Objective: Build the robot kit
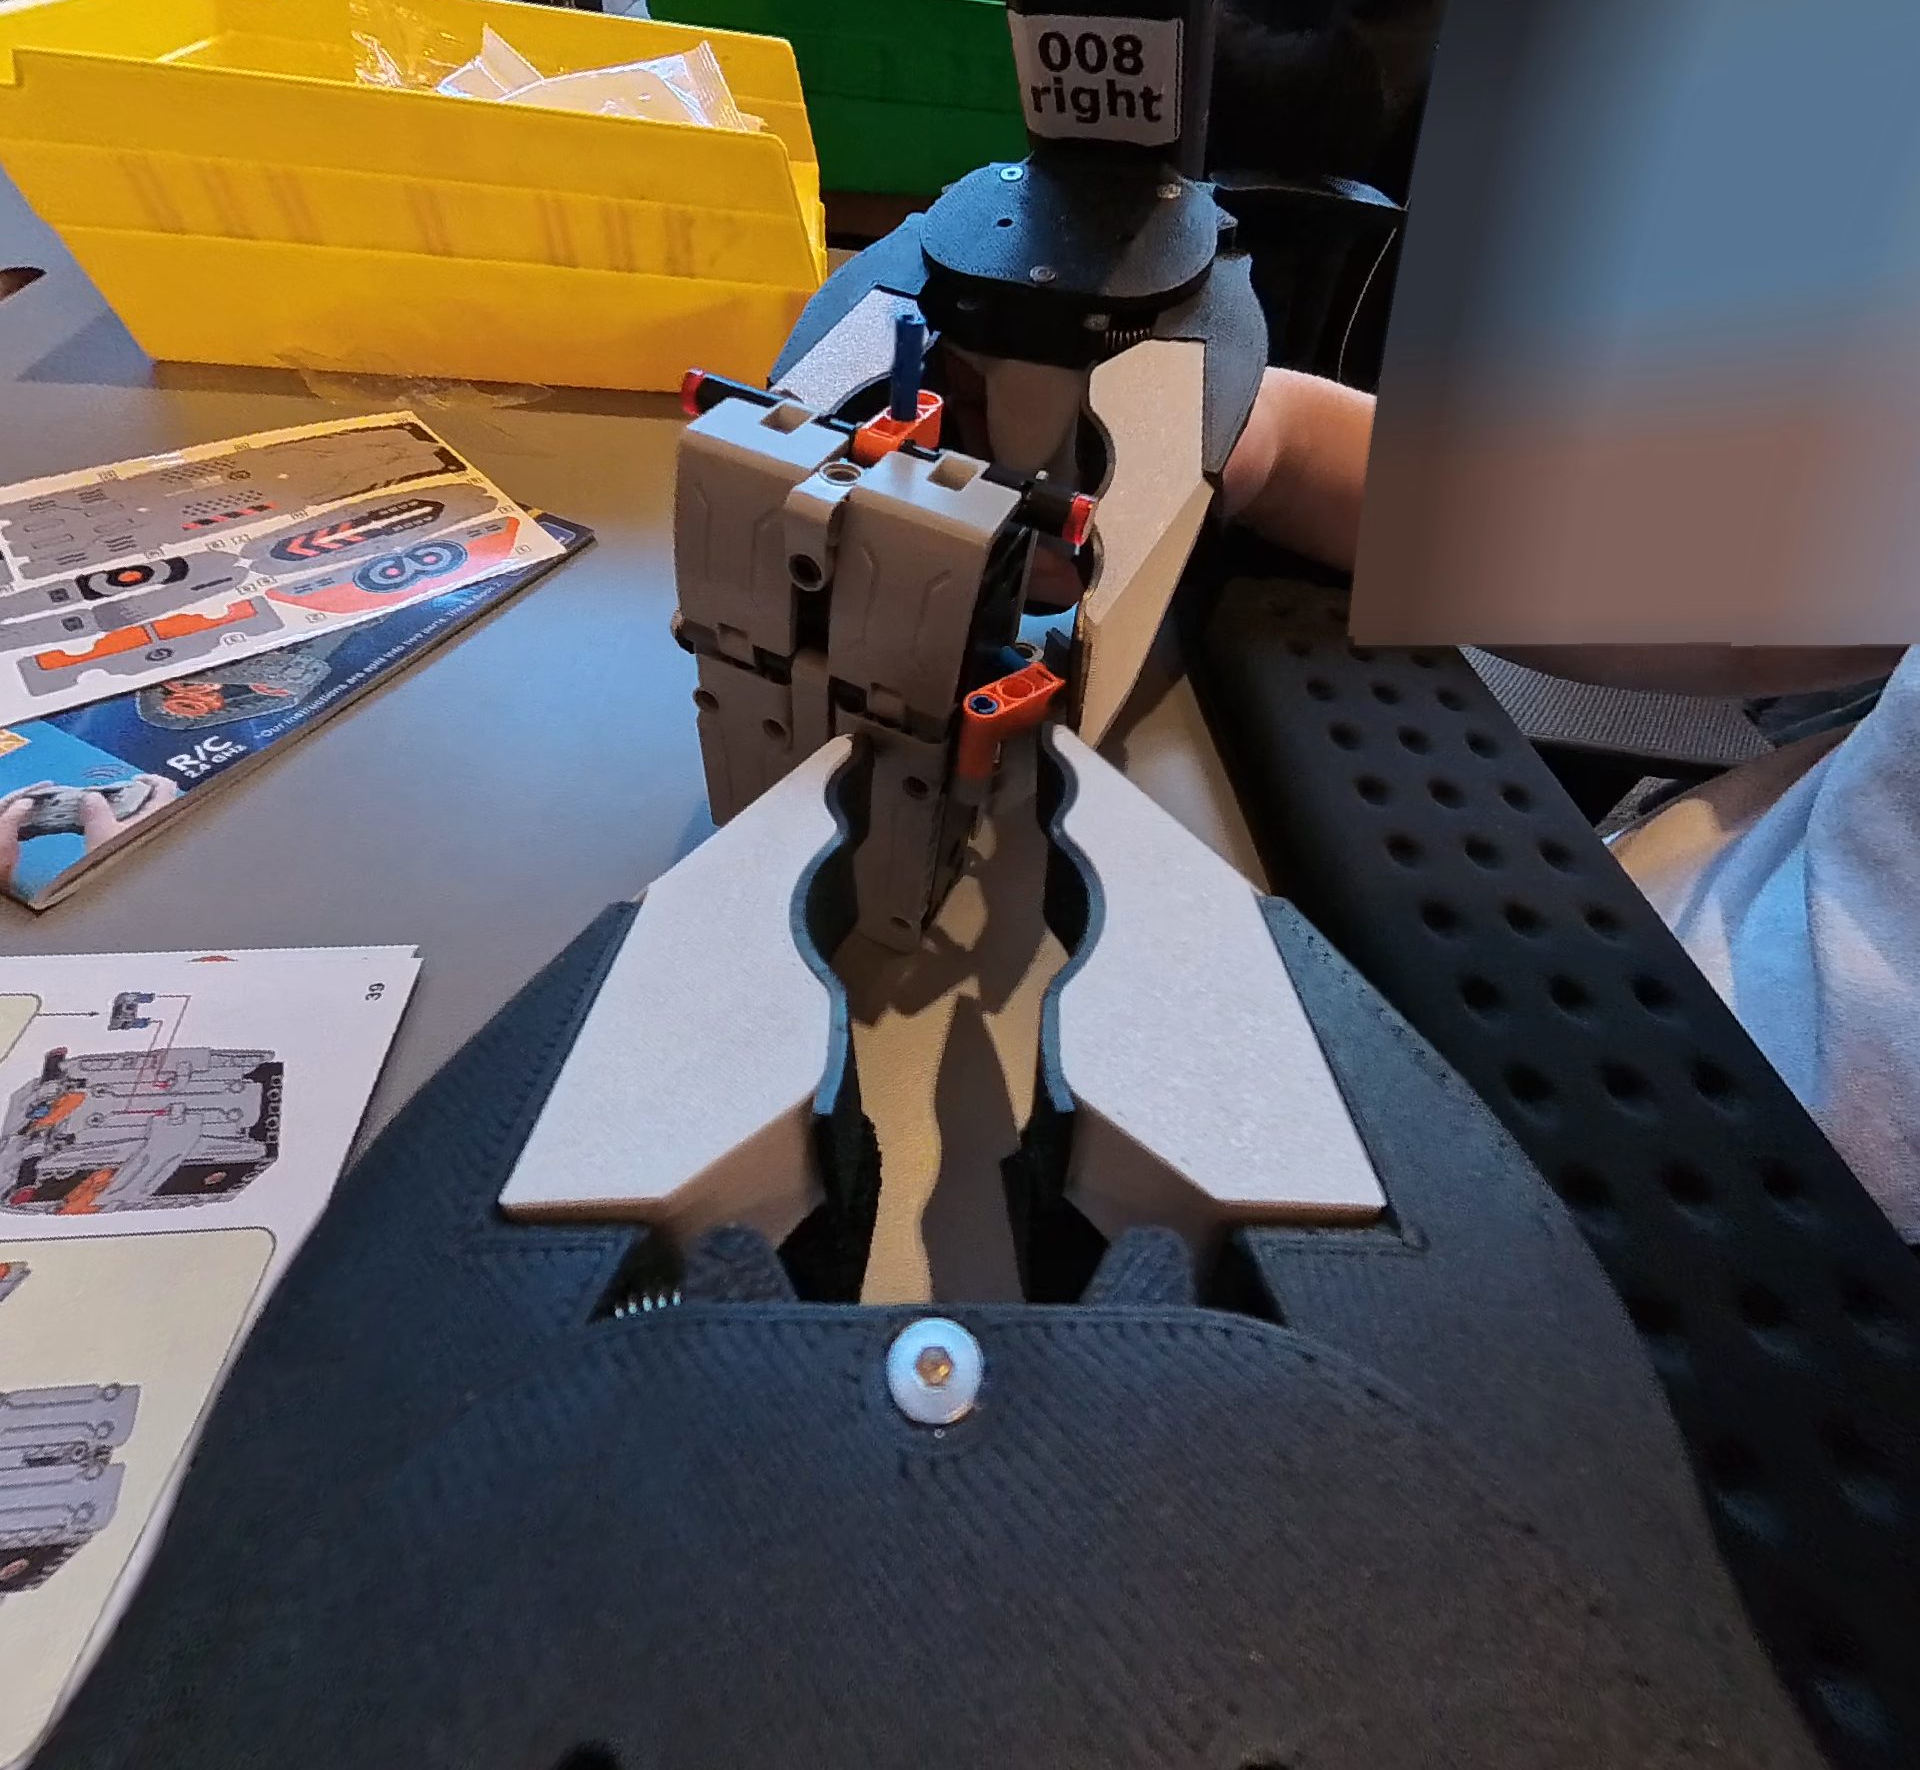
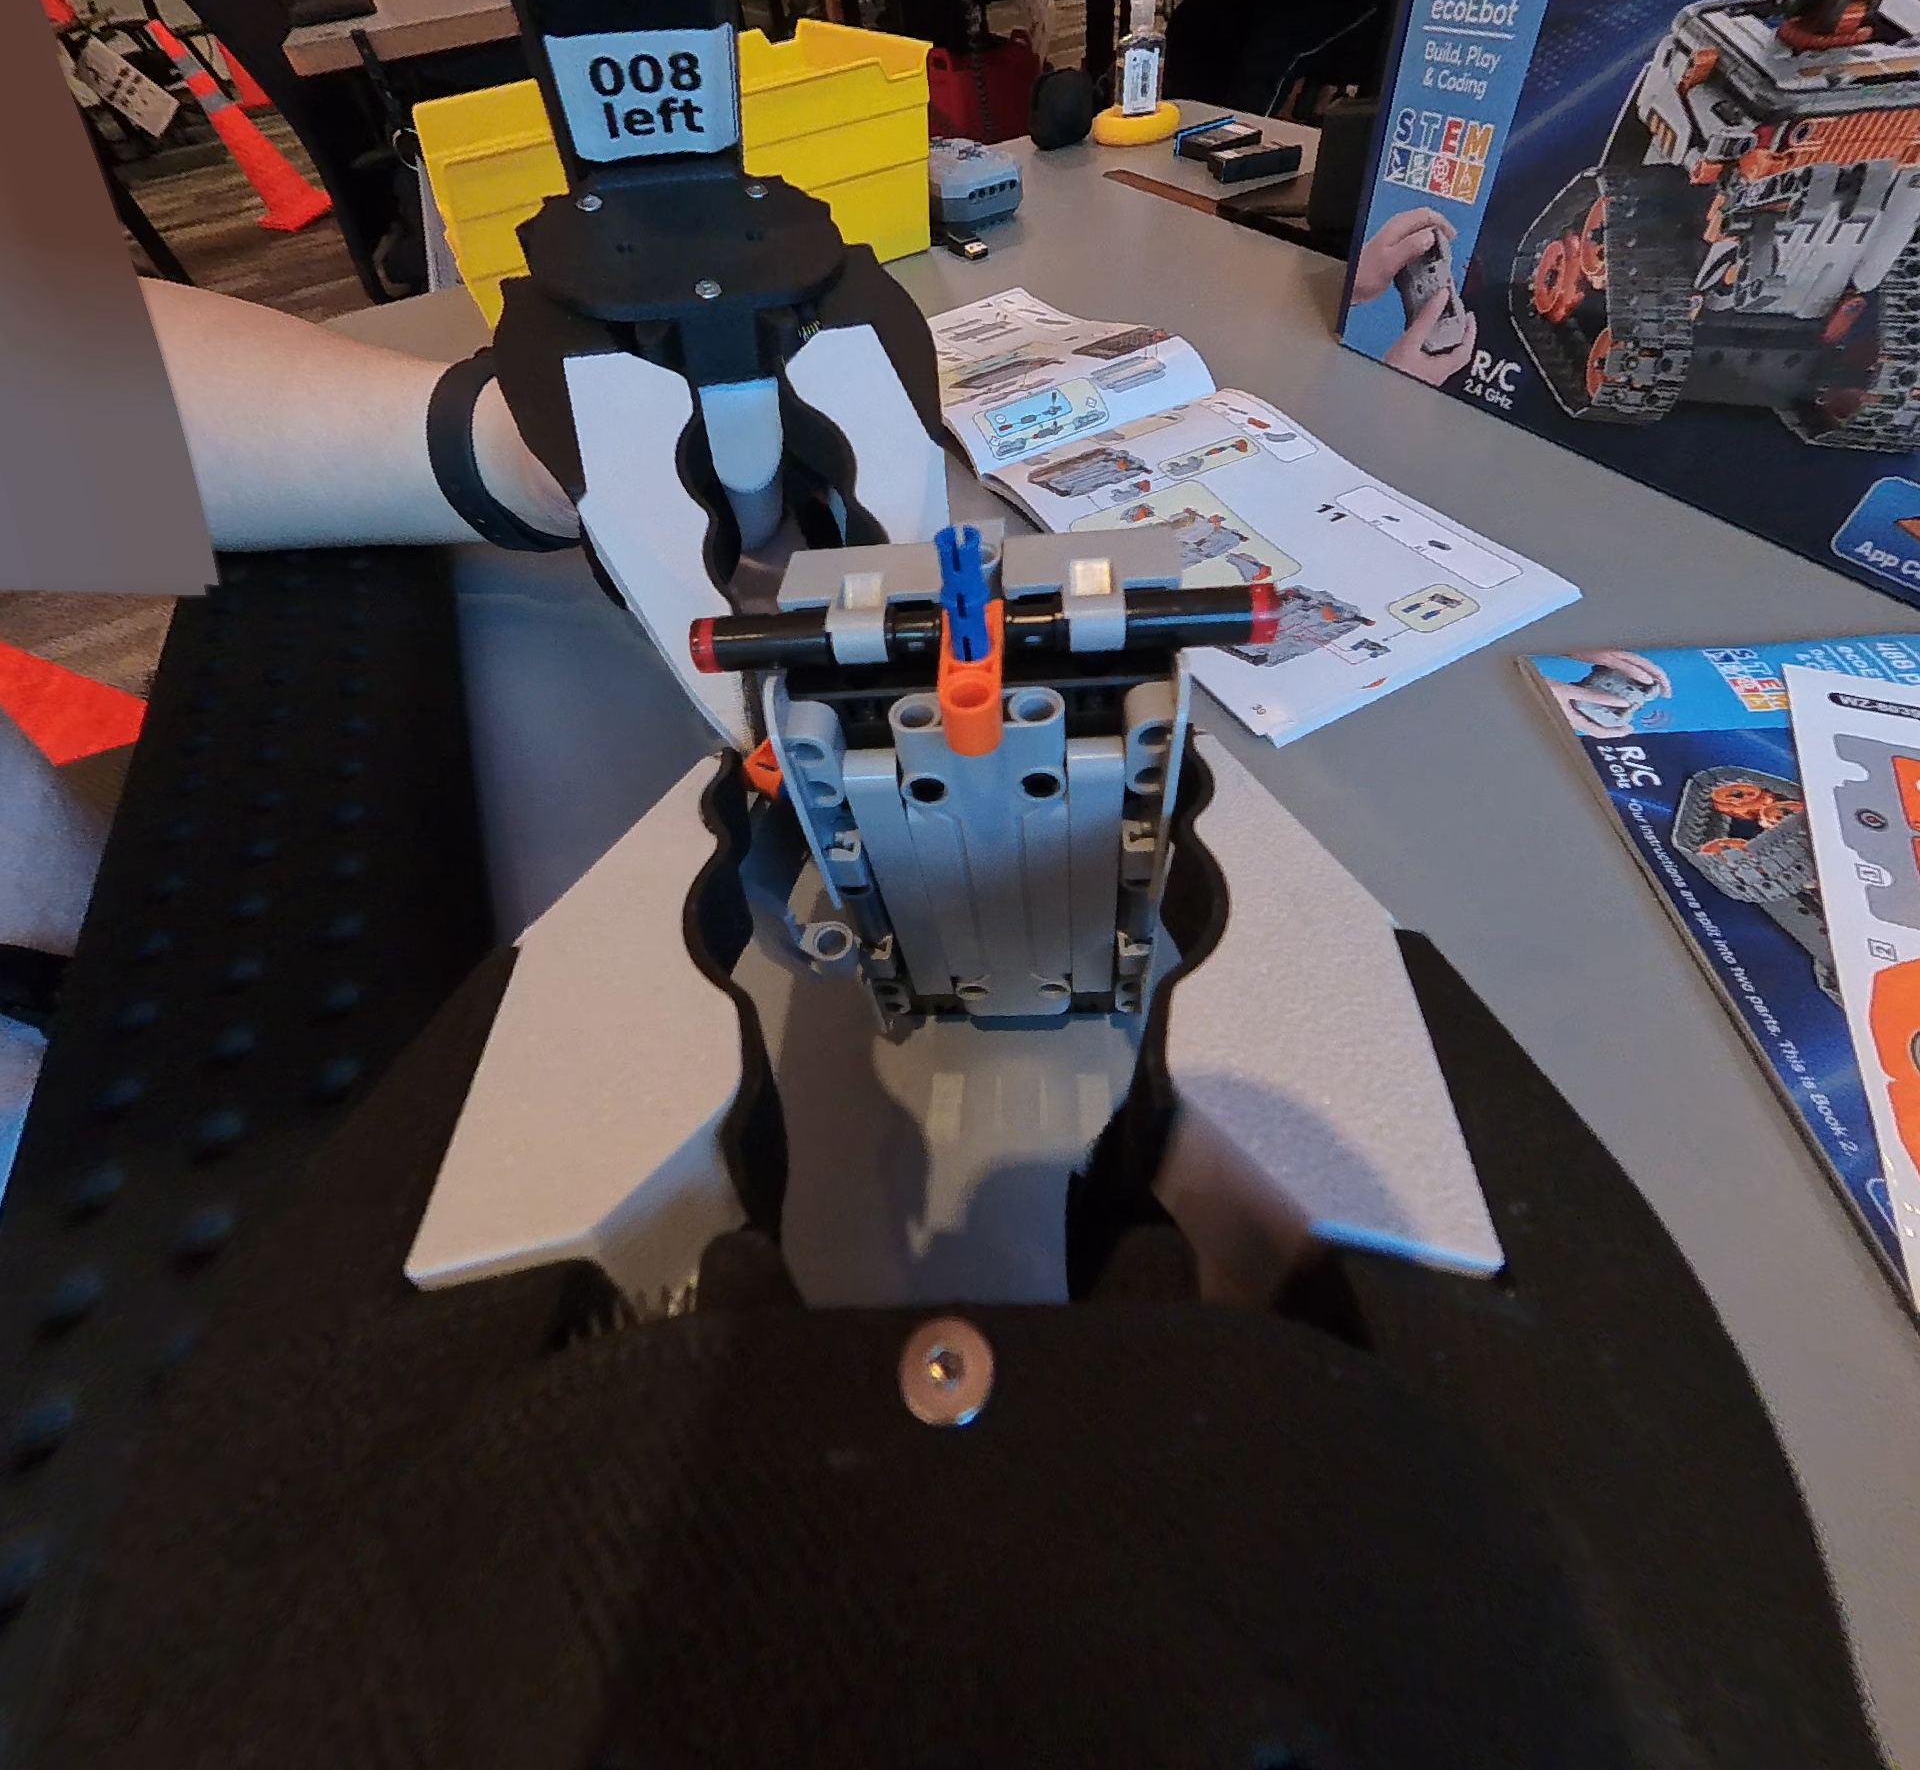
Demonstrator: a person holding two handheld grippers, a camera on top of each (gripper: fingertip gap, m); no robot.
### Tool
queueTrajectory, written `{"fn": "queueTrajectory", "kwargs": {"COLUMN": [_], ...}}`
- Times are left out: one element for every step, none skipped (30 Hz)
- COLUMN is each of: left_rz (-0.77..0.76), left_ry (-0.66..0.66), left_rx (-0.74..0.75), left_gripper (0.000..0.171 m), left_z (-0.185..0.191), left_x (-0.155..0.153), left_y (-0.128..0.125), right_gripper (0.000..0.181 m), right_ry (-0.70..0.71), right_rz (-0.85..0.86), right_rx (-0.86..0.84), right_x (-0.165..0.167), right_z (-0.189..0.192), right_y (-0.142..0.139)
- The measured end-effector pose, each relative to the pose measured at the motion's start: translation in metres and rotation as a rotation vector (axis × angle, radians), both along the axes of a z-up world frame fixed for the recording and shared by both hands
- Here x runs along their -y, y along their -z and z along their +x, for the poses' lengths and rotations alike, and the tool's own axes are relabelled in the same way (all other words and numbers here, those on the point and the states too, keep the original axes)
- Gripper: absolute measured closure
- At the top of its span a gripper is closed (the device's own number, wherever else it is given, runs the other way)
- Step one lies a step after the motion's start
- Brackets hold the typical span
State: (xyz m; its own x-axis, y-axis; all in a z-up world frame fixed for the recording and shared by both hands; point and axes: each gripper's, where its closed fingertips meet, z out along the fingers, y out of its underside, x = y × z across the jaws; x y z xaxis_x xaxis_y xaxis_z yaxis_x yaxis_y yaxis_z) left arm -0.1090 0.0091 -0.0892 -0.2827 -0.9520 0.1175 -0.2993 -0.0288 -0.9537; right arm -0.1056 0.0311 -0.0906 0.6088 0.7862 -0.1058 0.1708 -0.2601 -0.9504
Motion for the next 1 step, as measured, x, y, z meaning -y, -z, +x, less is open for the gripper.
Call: {"fn": "queueTrajectory", "kwargs": {"left_rz": [-0.003], "left_ry": [-0.004], "left_rx": [-0.001], "left_gripper": [0.141], "left_z": [0.0002], "left_x": [-0.0009], "left_y": [0.0002], "right_gripper": [0.101], "right_ry": [0.0], "right_rz": [-0.004], "right_rx": [-0.009], "right_x": [0.0001], "right_z": [0.0001], "right_y": [-0.0005]}}
